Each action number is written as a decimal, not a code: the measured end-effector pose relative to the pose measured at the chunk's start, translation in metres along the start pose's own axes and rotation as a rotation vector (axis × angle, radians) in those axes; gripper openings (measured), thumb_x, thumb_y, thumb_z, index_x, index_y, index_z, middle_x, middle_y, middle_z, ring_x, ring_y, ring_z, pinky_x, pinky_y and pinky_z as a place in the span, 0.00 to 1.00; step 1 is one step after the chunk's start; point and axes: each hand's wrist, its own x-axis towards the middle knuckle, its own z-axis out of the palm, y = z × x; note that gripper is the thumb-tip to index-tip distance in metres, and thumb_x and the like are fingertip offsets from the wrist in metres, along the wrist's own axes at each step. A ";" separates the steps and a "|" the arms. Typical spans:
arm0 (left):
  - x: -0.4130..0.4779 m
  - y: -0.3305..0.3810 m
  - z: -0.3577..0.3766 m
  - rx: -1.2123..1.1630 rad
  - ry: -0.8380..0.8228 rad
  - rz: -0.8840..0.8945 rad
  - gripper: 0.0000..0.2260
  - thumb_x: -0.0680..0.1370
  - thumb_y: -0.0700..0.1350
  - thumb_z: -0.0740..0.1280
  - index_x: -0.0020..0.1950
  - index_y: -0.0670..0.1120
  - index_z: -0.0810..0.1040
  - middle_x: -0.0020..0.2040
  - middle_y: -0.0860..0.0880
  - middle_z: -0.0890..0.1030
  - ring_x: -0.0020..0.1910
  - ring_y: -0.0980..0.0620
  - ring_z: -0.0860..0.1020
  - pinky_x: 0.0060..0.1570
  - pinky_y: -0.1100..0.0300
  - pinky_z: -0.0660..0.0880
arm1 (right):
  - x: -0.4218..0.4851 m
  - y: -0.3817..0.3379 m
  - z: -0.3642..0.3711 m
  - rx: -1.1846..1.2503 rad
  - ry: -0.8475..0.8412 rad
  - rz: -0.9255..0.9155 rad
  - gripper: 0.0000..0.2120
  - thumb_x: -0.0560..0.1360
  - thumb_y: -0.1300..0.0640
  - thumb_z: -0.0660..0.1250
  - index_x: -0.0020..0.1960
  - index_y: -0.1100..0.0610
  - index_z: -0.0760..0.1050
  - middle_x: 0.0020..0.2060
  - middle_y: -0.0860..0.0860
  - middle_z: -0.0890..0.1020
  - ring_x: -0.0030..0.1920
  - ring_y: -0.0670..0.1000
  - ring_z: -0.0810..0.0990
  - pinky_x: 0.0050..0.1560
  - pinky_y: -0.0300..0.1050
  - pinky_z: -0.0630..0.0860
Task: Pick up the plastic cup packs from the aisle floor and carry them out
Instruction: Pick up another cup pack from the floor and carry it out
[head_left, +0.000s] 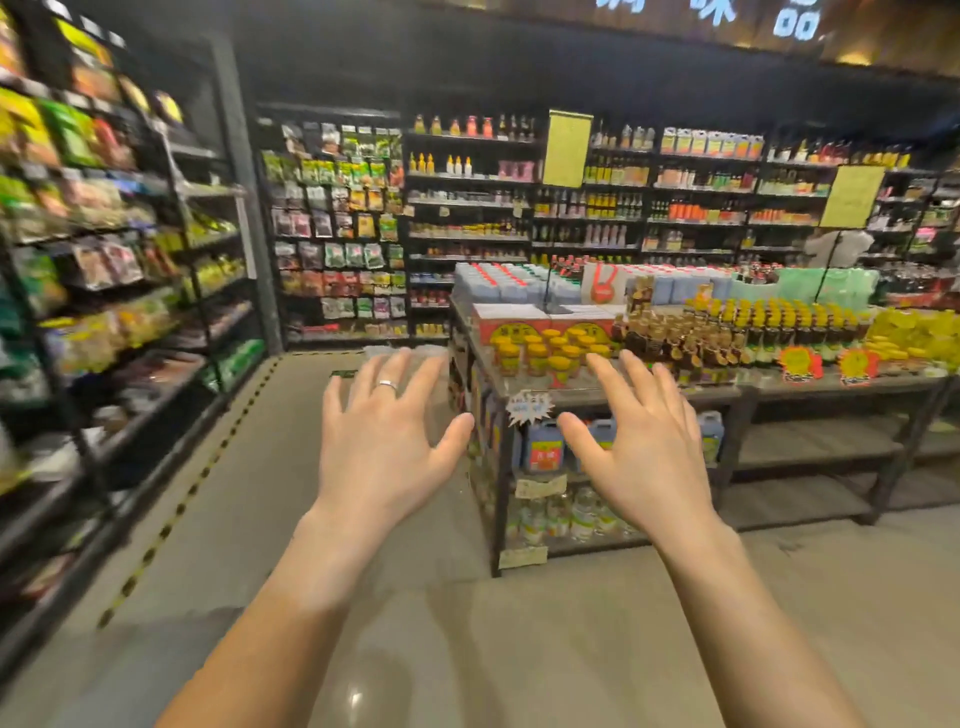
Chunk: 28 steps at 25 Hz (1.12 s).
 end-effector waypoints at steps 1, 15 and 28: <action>0.001 -0.016 -0.001 0.023 -0.003 -0.031 0.32 0.75 0.68 0.50 0.75 0.55 0.66 0.75 0.47 0.68 0.74 0.44 0.64 0.71 0.39 0.60 | 0.009 -0.013 0.012 0.018 -0.010 -0.028 0.32 0.76 0.35 0.56 0.78 0.42 0.56 0.78 0.49 0.57 0.78 0.56 0.51 0.75 0.57 0.53; 0.147 -0.129 0.087 0.113 -0.011 -0.217 0.34 0.74 0.69 0.46 0.78 0.58 0.58 0.78 0.51 0.61 0.77 0.48 0.57 0.75 0.43 0.53 | 0.198 -0.061 0.173 0.160 0.024 -0.164 0.31 0.76 0.37 0.60 0.76 0.43 0.60 0.77 0.50 0.61 0.77 0.59 0.55 0.73 0.59 0.56; 0.334 -0.192 0.203 0.138 0.021 -0.226 0.37 0.72 0.70 0.40 0.78 0.58 0.56 0.79 0.52 0.60 0.78 0.49 0.55 0.76 0.45 0.50 | 0.393 -0.063 0.306 0.216 0.024 -0.166 0.33 0.75 0.33 0.54 0.77 0.42 0.57 0.77 0.49 0.60 0.77 0.56 0.53 0.74 0.59 0.55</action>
